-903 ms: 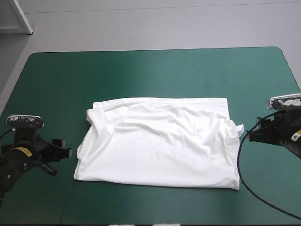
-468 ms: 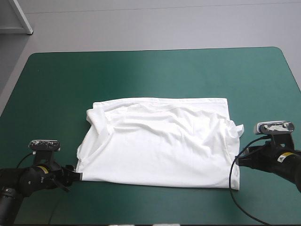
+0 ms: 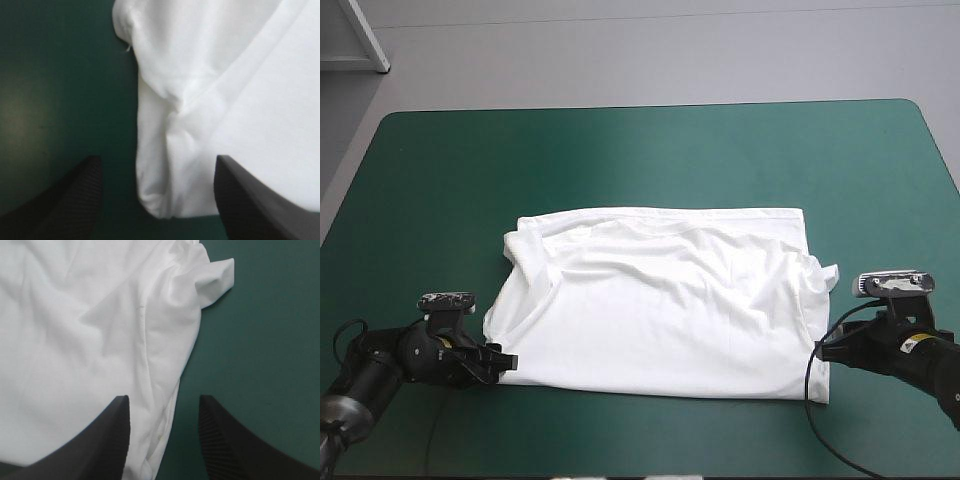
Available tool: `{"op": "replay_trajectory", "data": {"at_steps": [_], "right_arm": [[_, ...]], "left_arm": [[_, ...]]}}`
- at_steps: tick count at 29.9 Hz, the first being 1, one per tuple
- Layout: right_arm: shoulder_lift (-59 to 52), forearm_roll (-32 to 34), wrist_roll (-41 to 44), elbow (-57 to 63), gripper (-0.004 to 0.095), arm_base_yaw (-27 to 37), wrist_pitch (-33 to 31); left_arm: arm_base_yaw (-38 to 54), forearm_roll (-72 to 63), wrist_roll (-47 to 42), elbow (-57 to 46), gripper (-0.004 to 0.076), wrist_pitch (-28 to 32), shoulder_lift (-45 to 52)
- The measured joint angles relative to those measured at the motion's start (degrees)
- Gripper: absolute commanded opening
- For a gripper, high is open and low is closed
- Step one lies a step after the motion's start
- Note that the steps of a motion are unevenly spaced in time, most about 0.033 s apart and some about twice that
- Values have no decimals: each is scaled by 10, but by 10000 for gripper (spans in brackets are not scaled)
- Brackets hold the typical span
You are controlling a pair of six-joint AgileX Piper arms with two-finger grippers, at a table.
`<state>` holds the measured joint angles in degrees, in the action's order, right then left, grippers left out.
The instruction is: Fold the cloth
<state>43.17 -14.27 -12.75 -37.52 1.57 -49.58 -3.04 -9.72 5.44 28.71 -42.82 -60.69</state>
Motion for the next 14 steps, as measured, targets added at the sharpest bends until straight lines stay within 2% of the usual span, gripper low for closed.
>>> {"op": "replay_trajectory", "data": {"at_steps": [2,4,6,11,14], "right_arm": [[0,0,0,0,414,0,1],[0,0,0,0,413,0,3],[0,1,0,0,413,0,4],[0,8,0,0,413,0,-5],[0,10,0,0,414,0,-24]], "left_arm": [[0,-1,4,1,467,2,-17],[0,-3,11,3,426,2,-23],[0,-6,24,4,348,0,-25],[1,-14,44,4,39,-1,-26],[1,-19,54,4,19,-2,-27]]}}
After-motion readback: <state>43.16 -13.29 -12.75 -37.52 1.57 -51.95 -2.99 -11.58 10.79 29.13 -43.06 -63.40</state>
